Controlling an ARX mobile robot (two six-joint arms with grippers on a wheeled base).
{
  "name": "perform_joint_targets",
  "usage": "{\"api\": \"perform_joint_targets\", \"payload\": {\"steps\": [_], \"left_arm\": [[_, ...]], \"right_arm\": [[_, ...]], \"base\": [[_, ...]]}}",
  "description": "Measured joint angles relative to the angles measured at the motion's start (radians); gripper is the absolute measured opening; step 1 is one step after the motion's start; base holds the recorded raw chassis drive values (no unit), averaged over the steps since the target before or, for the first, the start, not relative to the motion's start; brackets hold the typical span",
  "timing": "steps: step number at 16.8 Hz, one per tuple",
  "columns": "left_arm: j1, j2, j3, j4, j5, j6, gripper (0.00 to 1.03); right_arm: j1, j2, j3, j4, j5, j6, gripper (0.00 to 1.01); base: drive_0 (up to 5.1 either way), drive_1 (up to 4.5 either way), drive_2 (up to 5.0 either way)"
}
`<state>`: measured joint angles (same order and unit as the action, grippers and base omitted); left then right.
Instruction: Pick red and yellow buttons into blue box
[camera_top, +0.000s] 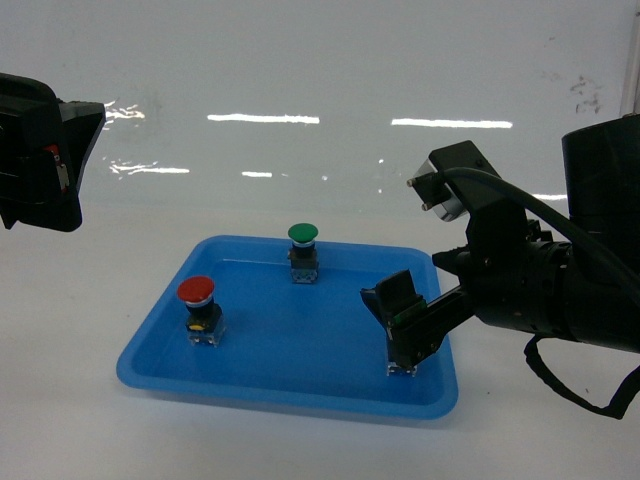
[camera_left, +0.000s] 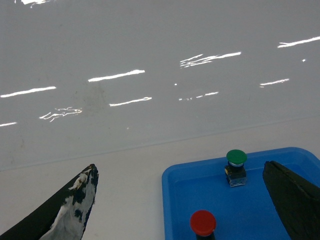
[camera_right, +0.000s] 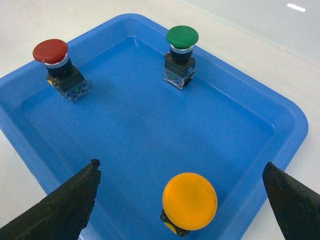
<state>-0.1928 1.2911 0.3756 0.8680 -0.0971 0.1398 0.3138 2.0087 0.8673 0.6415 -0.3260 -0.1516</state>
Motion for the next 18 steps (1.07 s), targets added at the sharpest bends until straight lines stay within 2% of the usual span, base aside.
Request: {"api": "perform_joint_targets", "payload": {"steps": [5, 6, 8, 12, 18], "left_arm": [[0.0, 0.0, 0.0, 0.0, 0.0, 0.0, 0.98], [0.0, 0.0, 0.0, 0.0, 0.0, 0.0, 0.98], [0.0, 0.0, 0.0, 0.0, 0.0, 0.0, 0.98], [0.0, 0.0, 0.0, 0.0, 0.0, 0.0, 0.98], [0.0, 0.0, 0.0, 0.0, 0.0, 0.0, 0.98]], "right_arm": [[-0.001, 0.018, 0.021, 0.008, 0.014, -0.008, 0.98], [0.0, 0.057, 0.043, 0.032, 0.019, -0.019, 0.98], [0.001, 0.157, 0.132, -0.015, 0.004, -0.045, 0.98], [0.0, 0.182, 0.209, -0.04, 0.004, -0.06, 0.98], [0.002, 0.229, 0.216, -0.059, 0.002, -0.076, 0.98]], "base": [[0.0, 0.0, 0.0], [0.0, 0.0, 0.0], [0.0, 0.0, 0.0], [0.0, 0.0, 0.0], [0.0, 0.0, 0.0]]}}
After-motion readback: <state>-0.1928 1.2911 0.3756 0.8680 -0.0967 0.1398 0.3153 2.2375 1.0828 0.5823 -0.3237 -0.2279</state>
